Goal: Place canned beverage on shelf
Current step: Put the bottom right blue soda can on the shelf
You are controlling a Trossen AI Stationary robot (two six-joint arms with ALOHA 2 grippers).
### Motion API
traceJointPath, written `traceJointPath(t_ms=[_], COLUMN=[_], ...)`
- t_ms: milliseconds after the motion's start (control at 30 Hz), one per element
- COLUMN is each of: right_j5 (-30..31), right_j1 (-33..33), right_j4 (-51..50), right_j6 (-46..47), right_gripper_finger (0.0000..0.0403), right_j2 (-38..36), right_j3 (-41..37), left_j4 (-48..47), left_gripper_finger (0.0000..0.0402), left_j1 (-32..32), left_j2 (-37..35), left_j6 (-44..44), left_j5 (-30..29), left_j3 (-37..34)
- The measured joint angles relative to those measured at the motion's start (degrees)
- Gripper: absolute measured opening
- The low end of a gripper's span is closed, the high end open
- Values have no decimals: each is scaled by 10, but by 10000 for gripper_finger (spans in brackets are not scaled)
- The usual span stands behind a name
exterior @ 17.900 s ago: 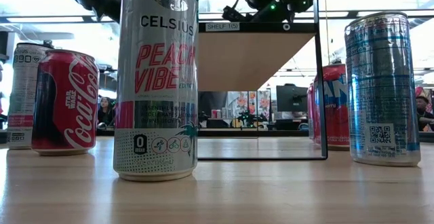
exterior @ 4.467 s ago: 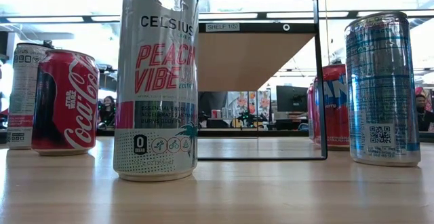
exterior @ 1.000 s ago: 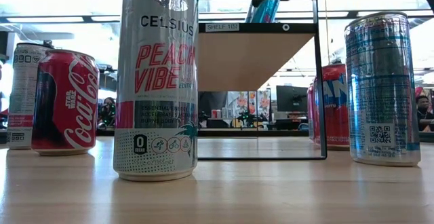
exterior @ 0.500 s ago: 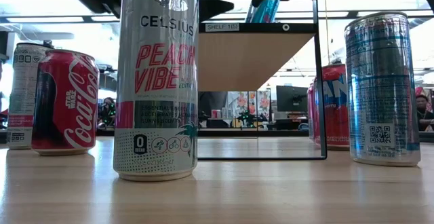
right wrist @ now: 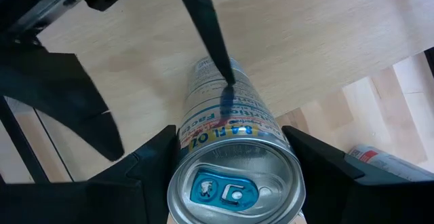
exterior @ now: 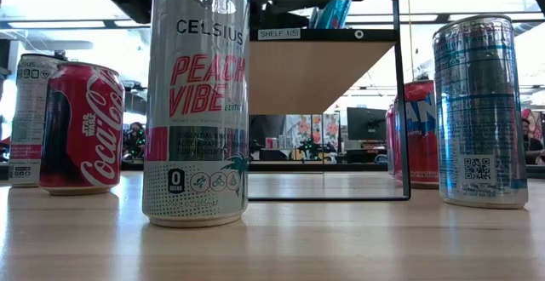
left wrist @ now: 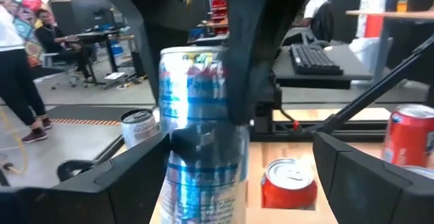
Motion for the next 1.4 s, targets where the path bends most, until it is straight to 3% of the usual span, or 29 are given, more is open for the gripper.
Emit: traceJointPath(t_ms=[800,1333,1400], right_j5=[-3,-4,-4], right_j1=[0,0,0], right_j4=[2,5,6], right_j6=[0,0,0], right_gripper_finger=[222,222,237], right_j2=[0,0,0], right_j3=[0,0,0], left_j4=[2,0,0], left_gripper_finger=[328,257,247], left_j1=[2,3,3], left_j2=[63,63,63], left_j6=[0,5,5], left_j5=[-37,-52,-53], left_j3=[37,37,37])
